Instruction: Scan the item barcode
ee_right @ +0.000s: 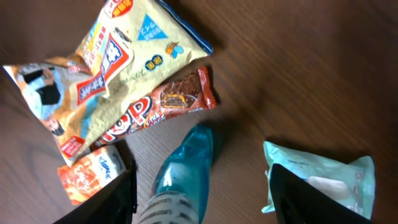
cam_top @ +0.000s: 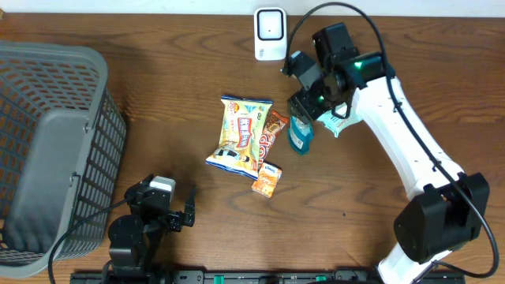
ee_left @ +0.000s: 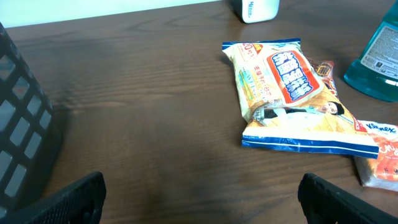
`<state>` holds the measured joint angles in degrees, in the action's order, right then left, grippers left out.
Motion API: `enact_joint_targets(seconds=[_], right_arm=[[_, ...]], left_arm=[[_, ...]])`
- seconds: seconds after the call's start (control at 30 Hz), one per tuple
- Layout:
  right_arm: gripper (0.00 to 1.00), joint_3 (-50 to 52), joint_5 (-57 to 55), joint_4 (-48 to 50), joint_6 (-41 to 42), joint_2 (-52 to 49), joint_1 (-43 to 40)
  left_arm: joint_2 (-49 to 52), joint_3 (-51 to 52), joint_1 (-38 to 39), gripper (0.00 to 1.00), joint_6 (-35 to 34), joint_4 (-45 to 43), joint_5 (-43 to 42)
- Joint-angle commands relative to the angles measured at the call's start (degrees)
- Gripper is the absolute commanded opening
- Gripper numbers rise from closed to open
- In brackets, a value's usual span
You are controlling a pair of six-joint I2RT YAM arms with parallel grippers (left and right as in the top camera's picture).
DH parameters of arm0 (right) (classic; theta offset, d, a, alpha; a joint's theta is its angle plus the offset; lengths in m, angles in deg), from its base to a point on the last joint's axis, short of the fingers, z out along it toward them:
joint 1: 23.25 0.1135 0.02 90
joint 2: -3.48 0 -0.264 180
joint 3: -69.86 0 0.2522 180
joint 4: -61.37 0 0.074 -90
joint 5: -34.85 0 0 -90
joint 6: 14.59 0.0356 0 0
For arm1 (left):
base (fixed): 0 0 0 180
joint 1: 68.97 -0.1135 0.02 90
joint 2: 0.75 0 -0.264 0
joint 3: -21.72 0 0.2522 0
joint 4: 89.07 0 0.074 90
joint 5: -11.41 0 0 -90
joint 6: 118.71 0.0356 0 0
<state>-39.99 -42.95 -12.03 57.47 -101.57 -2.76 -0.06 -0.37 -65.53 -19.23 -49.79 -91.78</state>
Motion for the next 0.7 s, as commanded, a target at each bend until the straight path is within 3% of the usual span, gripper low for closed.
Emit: enact_joint_targets(seconds=[0.0,0.2,0.23,0.3,0.53,0.67], right_arm=[[0.65,-2.8,0.35,-1.79,4.15,1.2,-0.02],[0.7,-15.15,0.35,-12.31,10.21,3.15,0.09],[0.76,-17.07,0.33,-13.79,11.89,3.58,0.07],[0.99,-20.41,0.35,-16.37,14.16,4.63,0.07],[0.99,-21.88,1.36,-16.65,14.69,7.82,0.37],[0.99,-18.25,0.98,-19.56,26.67,7.5,0.57]], left_arm=[[-0.44,0.72,0.13,0.99,0.81,1.25,0.2],[-0.44,0.72,0.13,0.98,0.81,1.25,0.2],[-0.44,0.72,0.13,0.98,0.81,1.25,0.2],[-0.44,0.72,0.13,0.98,0.81,1.25,0.2],[-0.44,0.72,0.13,0.98,0.81,1.25,0.2],[-0.44,0.72,0.13,0.98,0.81,1.25,0.2]])
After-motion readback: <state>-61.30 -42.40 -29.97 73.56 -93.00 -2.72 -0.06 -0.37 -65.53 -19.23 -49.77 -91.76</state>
